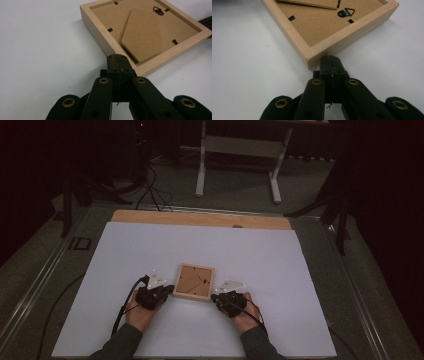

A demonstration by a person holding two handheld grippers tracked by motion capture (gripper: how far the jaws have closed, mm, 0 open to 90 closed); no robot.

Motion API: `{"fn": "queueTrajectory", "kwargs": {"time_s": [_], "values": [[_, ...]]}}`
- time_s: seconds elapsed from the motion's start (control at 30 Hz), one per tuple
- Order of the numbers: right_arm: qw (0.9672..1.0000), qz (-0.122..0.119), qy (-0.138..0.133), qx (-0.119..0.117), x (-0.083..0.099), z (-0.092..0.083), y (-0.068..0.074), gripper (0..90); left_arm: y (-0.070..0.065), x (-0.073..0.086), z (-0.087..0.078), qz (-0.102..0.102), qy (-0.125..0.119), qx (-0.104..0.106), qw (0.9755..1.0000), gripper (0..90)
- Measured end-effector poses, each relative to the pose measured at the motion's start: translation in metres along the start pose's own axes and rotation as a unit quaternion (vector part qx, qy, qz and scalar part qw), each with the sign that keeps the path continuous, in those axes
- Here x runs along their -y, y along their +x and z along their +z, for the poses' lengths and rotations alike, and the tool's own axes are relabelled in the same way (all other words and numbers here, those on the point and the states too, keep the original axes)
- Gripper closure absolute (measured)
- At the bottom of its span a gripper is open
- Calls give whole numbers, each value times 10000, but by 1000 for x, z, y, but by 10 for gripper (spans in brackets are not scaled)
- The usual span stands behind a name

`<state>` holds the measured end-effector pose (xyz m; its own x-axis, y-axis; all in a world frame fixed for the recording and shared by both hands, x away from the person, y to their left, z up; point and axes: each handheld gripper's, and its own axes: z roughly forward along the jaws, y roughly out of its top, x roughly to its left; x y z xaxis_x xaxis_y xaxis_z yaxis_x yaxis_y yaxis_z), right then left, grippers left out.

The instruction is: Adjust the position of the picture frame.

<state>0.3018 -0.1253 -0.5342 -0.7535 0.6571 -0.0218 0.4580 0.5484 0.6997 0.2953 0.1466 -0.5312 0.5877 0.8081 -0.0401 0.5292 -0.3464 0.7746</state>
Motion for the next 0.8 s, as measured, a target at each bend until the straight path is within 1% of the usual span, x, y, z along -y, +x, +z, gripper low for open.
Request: {"fn": "queueTrajectory", "kwargs": {"time_s": [0.2, 0.37, 0.43, 0.5, 0.53, 0.67, 0.73, 0.8], "values": [[9999, 138, -37, 68, -3, 5, -10, 900, 0, -4, 5, -56, -67, 0, 10000, 900], [9996, 246, -69, 125, -3, 6, -17, 900, -3, -6, 9, 9, -70, -18, 10000, 900], [9995, 279, -86, 134, -3, 6, -19, 900, -3, -7, 9, 7, -80, -9, 10000, 900], [9995, 269, -97, 132, -2, 6, -20, 900, -4, -7, 9, -11, -121, 48, 9999, 900], [9995, 258, -104, 144, -2, 6, -21, 900, -4, -8, 8, 11, -141, 68, 9999, 900], [9991, 348, -126, 217, -1, 5, -25, 900, -9, -9, 8, 162, -167, 117, 9997, 900], [9989, 386, -139, 206, -1, 5, -26, 900, -9, -9, 9, 148, -175, 125, 9997, 899], [9990, 363, -119, 228, -1, 5, -25, 900, -8, -8, 8, 126, -175, 88, 9997, 898]]}}
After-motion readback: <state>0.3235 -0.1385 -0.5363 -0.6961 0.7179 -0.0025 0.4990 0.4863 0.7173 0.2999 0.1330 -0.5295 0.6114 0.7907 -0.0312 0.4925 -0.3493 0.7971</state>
